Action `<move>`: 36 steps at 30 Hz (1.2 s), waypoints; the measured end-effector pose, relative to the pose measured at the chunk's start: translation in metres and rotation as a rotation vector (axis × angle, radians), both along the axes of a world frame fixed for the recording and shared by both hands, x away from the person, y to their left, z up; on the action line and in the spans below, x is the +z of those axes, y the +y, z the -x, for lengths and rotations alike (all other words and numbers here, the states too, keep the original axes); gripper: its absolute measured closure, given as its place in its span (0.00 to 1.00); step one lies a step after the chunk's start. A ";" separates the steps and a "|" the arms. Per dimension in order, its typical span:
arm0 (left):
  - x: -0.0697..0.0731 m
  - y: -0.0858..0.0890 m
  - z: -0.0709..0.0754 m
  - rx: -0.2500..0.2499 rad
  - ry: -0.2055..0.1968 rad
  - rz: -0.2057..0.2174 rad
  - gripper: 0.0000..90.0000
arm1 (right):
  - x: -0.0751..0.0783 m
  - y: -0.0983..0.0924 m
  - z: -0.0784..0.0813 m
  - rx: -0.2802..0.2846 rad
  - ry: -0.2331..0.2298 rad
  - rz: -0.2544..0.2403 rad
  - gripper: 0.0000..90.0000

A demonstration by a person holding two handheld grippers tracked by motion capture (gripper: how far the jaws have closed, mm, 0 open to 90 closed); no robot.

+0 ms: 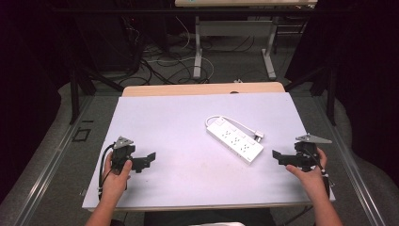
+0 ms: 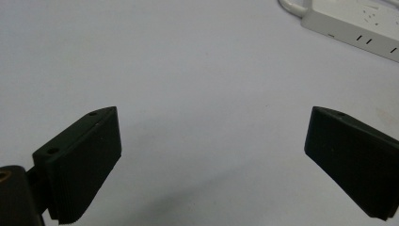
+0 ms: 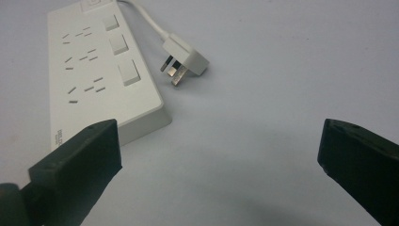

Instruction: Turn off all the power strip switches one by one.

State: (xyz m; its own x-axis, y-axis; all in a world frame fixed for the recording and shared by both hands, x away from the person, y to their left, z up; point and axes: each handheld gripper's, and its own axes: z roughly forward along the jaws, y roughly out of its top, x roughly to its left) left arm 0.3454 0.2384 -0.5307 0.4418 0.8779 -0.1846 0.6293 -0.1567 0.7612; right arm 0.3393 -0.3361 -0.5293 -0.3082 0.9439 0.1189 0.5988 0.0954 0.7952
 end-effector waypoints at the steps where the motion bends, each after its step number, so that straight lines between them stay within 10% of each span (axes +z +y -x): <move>1: 0.000 0.000 0.000 0.000 0.000 0.000 0.05 | 0.000 0.000 0.000 0.000 0.000 0.000 0.00; 36: 0.011 -0.008 0.007 0.016 -0.031 -0.038 0.02 | 0.044 0.056 -0.027 0.134 0.007 0.116 0.11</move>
State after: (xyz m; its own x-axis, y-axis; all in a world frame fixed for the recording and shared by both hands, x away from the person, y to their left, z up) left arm 0.3383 0.2304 -0.5199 0.4324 0.8912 -0.1375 0.6082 -0.1757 0.7741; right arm 0.3665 -0.2804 -0.4855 -0.4313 0.9021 0.0139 0.5800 0.2655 0.7701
